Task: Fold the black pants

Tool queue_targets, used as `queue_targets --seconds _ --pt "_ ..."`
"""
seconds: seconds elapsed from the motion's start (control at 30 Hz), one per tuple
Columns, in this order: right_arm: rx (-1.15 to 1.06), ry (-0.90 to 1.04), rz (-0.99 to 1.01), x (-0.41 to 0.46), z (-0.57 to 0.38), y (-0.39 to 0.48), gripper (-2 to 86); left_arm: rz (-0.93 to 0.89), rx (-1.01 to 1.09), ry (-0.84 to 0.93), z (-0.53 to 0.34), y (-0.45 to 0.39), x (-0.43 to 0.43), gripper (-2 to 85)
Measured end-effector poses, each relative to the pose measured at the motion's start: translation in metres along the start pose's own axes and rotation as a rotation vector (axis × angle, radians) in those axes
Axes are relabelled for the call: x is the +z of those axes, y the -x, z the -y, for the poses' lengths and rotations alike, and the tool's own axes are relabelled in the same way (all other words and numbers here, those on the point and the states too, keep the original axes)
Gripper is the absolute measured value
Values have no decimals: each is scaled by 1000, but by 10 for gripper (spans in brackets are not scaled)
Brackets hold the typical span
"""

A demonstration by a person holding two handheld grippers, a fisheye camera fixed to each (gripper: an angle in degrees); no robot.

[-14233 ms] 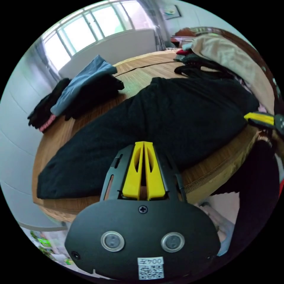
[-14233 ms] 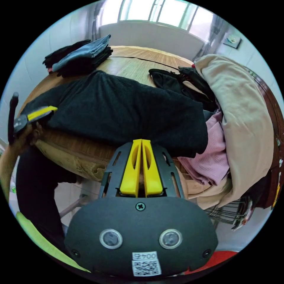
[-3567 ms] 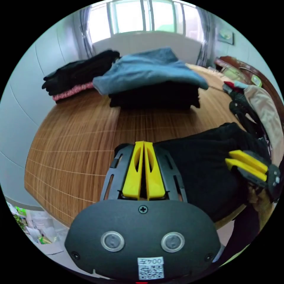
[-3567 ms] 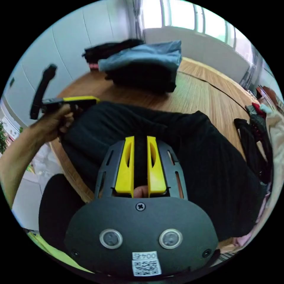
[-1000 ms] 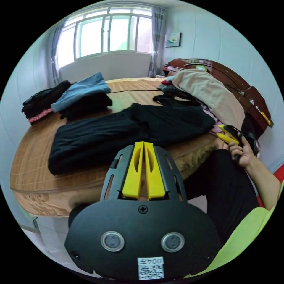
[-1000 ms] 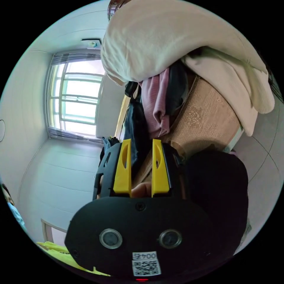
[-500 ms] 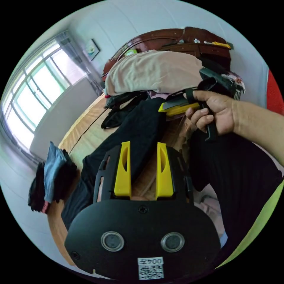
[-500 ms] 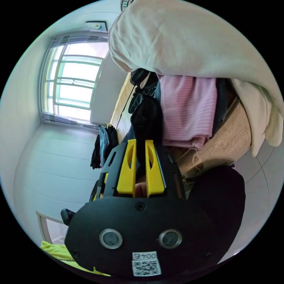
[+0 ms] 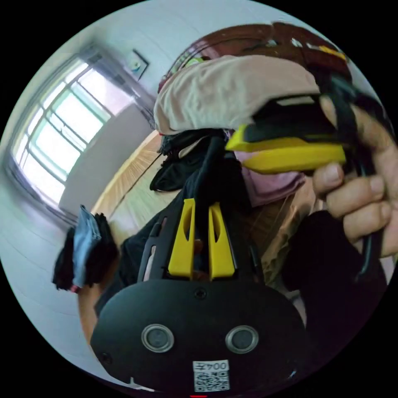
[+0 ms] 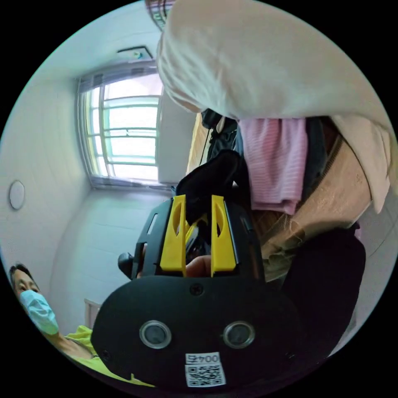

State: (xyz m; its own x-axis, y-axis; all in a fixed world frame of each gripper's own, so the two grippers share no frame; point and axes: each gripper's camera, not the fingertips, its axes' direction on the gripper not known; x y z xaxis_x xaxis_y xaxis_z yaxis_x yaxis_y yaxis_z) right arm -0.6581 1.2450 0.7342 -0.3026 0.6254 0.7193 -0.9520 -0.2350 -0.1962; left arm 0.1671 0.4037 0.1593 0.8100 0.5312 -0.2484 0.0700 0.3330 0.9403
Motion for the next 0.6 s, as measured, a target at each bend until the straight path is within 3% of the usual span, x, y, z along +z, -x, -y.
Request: queue_targets --seconds 0.17,0.37,0.6 --pt "128 -19 196 -12 -16 -38 70 -220 -288 -24 -29 89 2 5" --pt "150 59 138 8 -47 -43 46 -384 -650 -86 -96 203 -8 4" --pt "17 181 69 57 -68 9 28 -377 -946 -250 -228 332 -54 11"
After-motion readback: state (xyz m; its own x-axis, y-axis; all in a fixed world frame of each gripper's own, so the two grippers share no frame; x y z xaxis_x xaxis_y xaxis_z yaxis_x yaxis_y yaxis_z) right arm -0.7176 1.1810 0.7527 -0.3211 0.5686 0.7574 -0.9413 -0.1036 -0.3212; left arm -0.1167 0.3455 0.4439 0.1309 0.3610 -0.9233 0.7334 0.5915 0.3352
